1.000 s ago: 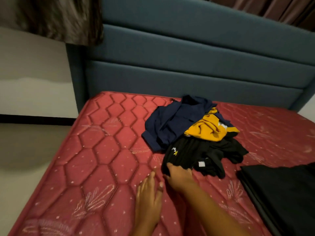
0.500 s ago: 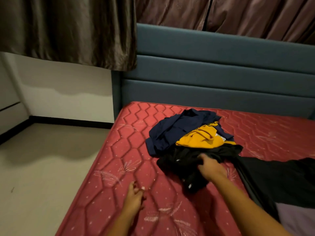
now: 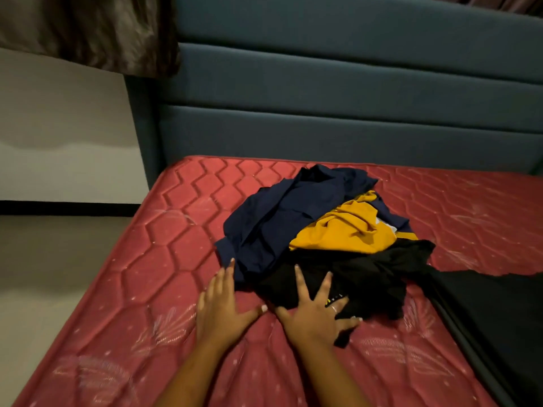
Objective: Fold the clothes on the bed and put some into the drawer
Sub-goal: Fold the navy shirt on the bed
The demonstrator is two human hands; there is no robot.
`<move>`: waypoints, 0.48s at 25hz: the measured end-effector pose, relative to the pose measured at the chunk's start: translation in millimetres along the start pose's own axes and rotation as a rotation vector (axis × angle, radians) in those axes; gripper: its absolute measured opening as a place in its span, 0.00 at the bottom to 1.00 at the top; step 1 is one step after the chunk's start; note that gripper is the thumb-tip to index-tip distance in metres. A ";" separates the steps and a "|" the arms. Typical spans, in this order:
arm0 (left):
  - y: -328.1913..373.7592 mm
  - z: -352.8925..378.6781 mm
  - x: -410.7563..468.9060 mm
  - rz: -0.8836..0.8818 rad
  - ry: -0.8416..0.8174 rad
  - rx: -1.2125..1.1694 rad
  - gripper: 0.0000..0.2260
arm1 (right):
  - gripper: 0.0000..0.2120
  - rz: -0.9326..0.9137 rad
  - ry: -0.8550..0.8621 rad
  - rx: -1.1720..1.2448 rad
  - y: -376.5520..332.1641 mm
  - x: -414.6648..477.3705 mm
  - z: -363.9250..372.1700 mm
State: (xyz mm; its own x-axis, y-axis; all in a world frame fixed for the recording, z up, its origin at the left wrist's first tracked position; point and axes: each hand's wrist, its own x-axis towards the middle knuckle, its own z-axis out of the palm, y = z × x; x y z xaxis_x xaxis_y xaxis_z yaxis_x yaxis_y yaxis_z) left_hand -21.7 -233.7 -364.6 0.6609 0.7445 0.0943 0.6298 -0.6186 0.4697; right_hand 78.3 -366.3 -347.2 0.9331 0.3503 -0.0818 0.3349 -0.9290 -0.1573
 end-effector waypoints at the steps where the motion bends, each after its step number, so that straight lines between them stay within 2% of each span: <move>1: 1.1 3.9 22.7 0.003 0.027 0.020 0.53 | 0.41 -0.002 -0.003 -0.003 -5.1 29.1 -3.0; 2: 2.8 5.2 42.5 0.005 0.049 0.065 0.48 | 0.40 -0.016 -0.027 -0.006 -6.9 58.5 -7.7; 4: 4.2 14.3 72.0 0.005 0.197 0.097 0.29 | 0.39 -0.048 -0.090 -0.007 -2.9 112.6 -16.9; 5: 3.1 20.0 78.8 0.014 0.289 0.057 0.20 | 0.39 -0.050 -0.123 -0.009 3.2 134.0 -21.4; 6: 1.8 22.0 81.4 0.022 0.383 -0.038 0.15 | 0.39 -0.047 -0.159 -0.009 8.5 150.4 -27.7; 8: -4.7 22.6 67.6 0.021 0.460 -0.262 0.13 | 0.40 -0.025 -0.208 0.026 15.5 165.4 -37.2; 10: -4.4 22.2 39.0 -0.099 0.377 -0.476 0.11 | 0.41 -0.034 -0.240 0.025 18.4 152.8 -39.5; 12: -2.1 17.4 7.6 -0.204 0.349 -0.570 0.14 | 0.41 -0.068 -0.266 -0.006 22.7 120.6 -37.3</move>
State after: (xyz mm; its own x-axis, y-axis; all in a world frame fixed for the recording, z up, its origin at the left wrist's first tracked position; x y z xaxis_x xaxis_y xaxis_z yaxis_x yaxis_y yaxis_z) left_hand -10.9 -231.2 -380.1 0.3225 0.9280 0.1865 0.3520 -0.3005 0.8864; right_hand 203.4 -349.6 -323.9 0.8415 0.4303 -0.3266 0.3972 -0.9026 -0.1659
